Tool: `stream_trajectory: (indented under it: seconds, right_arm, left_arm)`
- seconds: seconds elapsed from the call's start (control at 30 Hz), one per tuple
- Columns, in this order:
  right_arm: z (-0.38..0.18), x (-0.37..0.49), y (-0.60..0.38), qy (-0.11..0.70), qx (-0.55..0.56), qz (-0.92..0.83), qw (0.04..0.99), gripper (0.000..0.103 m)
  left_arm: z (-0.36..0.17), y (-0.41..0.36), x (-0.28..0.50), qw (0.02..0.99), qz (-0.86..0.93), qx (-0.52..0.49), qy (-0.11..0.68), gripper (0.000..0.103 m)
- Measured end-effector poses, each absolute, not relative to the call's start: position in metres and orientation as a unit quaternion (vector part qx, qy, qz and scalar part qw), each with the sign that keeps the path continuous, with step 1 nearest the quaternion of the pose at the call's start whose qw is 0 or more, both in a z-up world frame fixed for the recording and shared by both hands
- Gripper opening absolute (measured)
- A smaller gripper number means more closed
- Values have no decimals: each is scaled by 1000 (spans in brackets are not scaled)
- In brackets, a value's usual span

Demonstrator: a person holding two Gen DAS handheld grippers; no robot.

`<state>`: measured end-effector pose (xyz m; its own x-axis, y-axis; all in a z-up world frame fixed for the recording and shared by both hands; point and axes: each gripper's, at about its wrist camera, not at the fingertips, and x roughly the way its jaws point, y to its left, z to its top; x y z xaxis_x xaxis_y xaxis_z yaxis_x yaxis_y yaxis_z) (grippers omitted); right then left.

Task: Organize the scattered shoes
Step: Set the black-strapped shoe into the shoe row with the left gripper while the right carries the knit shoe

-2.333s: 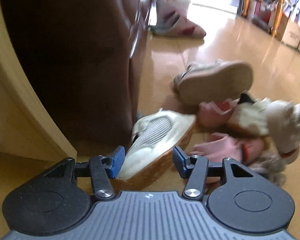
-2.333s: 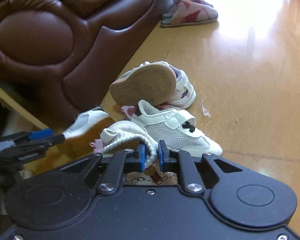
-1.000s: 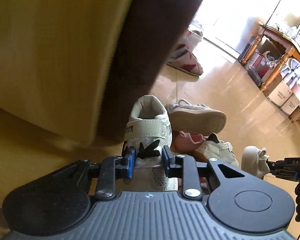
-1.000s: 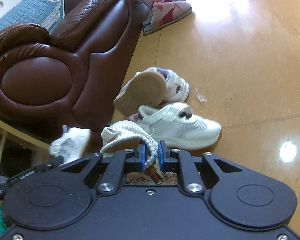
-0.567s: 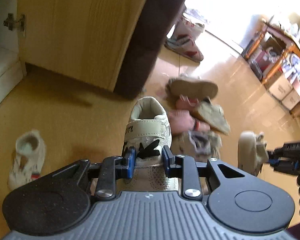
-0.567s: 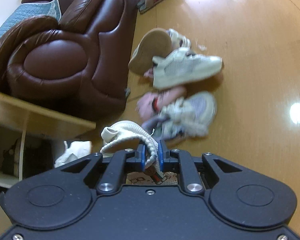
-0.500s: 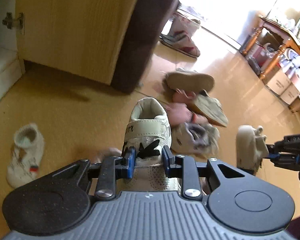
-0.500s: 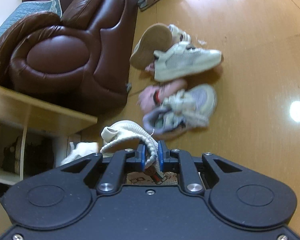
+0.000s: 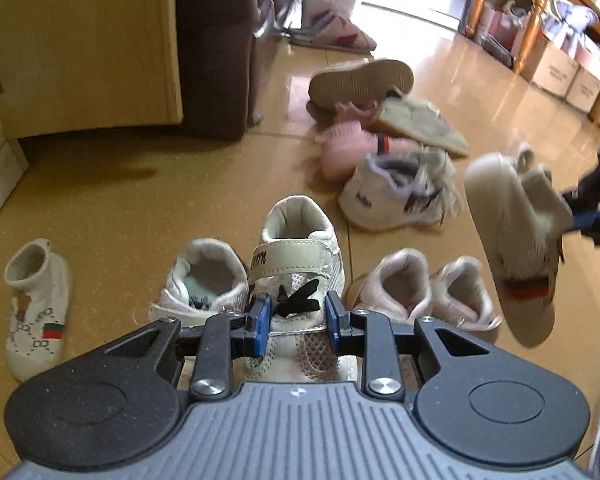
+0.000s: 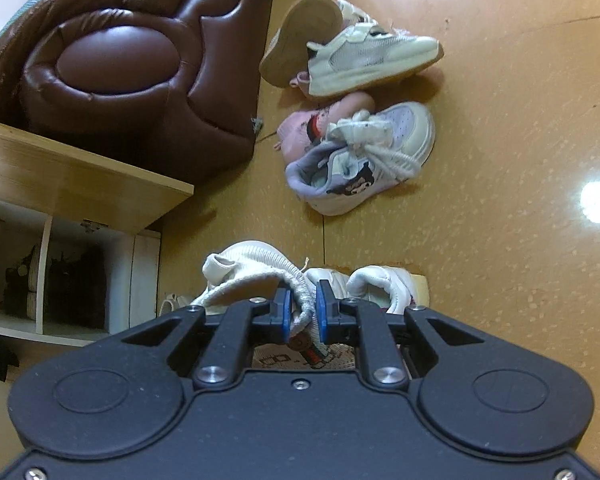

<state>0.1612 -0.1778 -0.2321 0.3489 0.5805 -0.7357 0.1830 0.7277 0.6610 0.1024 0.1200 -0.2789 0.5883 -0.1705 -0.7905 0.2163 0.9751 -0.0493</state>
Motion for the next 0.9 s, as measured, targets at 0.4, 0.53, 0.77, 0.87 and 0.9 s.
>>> stream_trajectory:
  seconds: [0.4,0.53,0.77,0.87,0.9]
  right_arm:
    - [-255,176,-156,570,341,139,735,14]
    - [-255,176,-157,568,344,135,735,14]
    - [-257,177,-161,566,338,137,739,14]
    - [-257,178,-162,565,338,132,740,14]
    - [-257,178,-161,565,338,133,741,14]
  left_arm:
    - [-309,101,78,891,-116,138,418,60]
    - [-314,106,88,887,-113,102,436,62]
    - [-325,104,90,886,-73,82,450,54]
    - [-322,96,87,887,-67,122,439,52]
    - [-321,96,86,890,-63,126,433,52]
